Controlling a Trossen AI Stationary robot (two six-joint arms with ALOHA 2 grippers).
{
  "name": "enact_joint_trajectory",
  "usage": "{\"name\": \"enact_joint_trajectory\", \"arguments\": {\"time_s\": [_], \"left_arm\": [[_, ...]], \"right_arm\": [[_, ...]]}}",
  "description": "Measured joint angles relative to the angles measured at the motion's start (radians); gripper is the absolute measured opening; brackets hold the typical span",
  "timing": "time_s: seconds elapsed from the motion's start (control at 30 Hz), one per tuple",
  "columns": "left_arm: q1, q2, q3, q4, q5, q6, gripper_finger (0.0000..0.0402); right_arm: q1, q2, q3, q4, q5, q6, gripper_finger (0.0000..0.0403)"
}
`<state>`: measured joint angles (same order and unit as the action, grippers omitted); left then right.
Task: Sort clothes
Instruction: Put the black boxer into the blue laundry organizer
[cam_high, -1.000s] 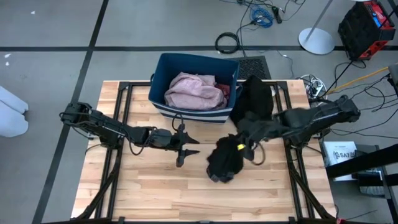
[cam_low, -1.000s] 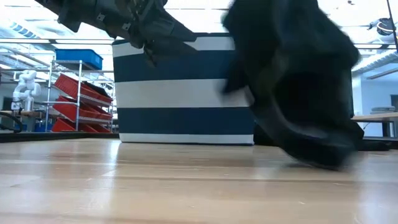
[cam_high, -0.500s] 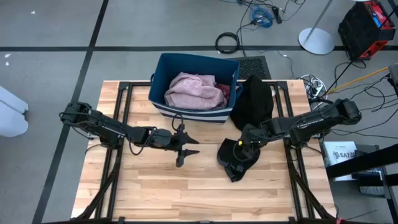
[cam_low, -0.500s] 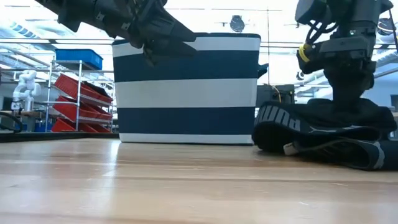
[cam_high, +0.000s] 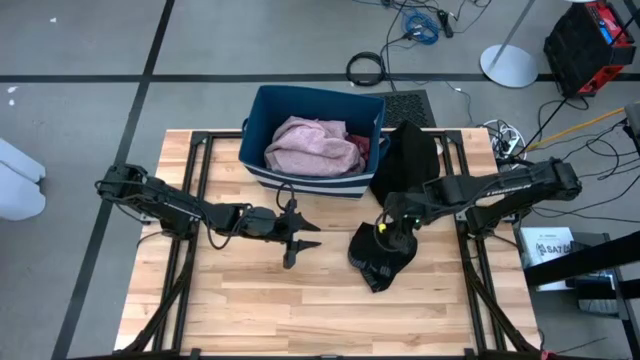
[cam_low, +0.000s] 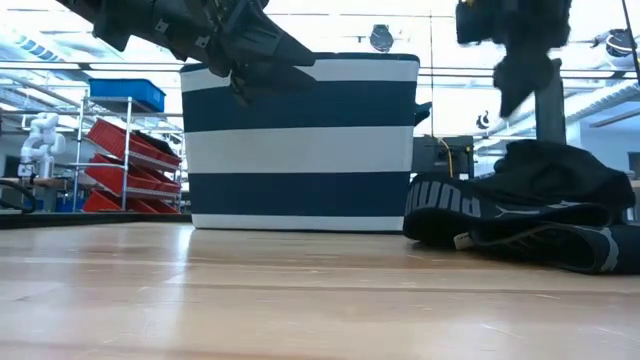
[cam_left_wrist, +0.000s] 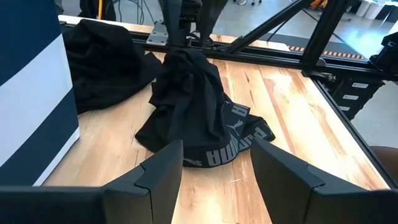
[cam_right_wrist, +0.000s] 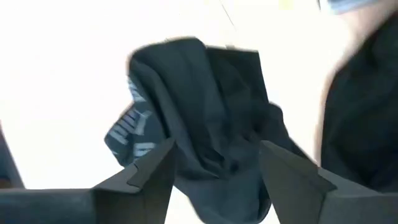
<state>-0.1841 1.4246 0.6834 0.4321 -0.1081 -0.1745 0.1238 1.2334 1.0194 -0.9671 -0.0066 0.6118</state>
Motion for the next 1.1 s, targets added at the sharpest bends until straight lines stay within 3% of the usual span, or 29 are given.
{"name": "enact_joint_trajectory", "arguments": {"time_s": [0.2,0.43,0.77,1.1], "left_arm": [[0.0,0.0,0.0,-0.008,0.0,0.002,0.0199],[0.0,-0.044,0.0,-0.113,0.0,0.007,0.0199],[0.0,-0.259,0.0,-0.459,-0.213,-0.046,0.0199],[0.0,-0.3,0.0,-0.523,-0.238,-0.056,0.0199]], "right_arm": [[0.0,-0.001,0.153,-0.035,0.002,-0.129,0.0223],[0.048,0.024,0.148,0.182,-0.035,-0.467,0.0214],[0.075,0.256,0.139,0.282,-0.049,-0.732,0.0212],[0.128,0.475,0.211,0.284,-0.05,-0.905,0.0212]]}}
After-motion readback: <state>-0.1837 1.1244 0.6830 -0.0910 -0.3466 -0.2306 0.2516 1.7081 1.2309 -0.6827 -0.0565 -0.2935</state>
